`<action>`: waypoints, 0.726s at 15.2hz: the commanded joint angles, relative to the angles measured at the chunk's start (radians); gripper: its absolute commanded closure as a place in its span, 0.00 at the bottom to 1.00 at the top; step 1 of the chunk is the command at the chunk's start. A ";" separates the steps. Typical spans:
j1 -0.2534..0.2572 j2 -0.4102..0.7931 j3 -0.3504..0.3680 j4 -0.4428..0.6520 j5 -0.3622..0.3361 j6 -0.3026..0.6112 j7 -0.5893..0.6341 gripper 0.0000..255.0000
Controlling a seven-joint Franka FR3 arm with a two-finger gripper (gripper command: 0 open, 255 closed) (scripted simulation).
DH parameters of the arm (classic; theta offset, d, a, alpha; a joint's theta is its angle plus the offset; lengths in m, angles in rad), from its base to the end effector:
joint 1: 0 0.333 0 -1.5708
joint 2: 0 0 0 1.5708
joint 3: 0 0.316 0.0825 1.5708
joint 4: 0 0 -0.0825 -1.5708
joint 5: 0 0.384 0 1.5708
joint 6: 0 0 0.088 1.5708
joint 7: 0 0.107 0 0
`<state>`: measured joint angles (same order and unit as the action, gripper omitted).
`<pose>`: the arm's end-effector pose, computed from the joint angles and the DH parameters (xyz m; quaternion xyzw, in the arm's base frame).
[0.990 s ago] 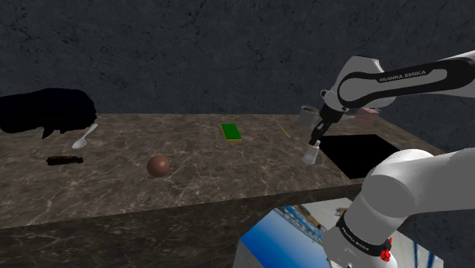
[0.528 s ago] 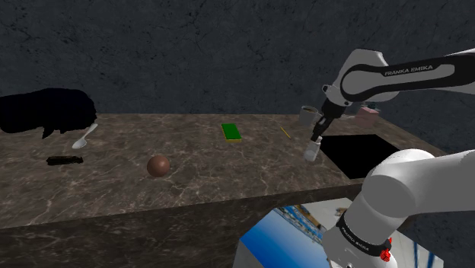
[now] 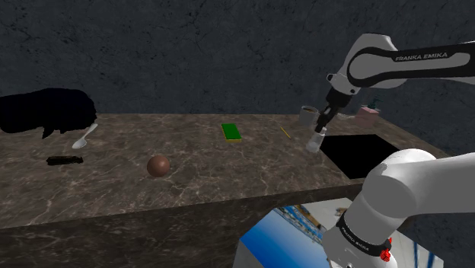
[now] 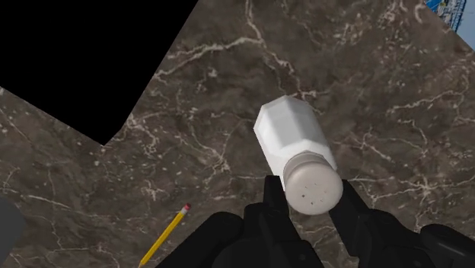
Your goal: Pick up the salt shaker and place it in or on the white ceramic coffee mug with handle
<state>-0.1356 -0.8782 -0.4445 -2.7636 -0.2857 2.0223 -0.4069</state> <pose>0.2581 -0.1784 0.4386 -0.9973 -0.0366 -0.0622 0.0130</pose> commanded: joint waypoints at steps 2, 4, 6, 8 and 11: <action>0.006 -0.010 0.016 0.035 0.013 -0.045 0.004 1.00; 0.010 -0.015 0.024 0.059 0.021 -0.074 0.005 1.00; 0.013 -0.019 0.032 0.083 0.028 -0.101 0.005 1.00; 0.016 -0.021 0.040 0.108 0.035 -0.128 0.006 1.00; 0.021 -0.022 0.051 0.147 0.045 -0.168 0.007 1.00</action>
<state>-0.1145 -0.8956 -0.3984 -2.6309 -0.2440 1.8734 -0.3997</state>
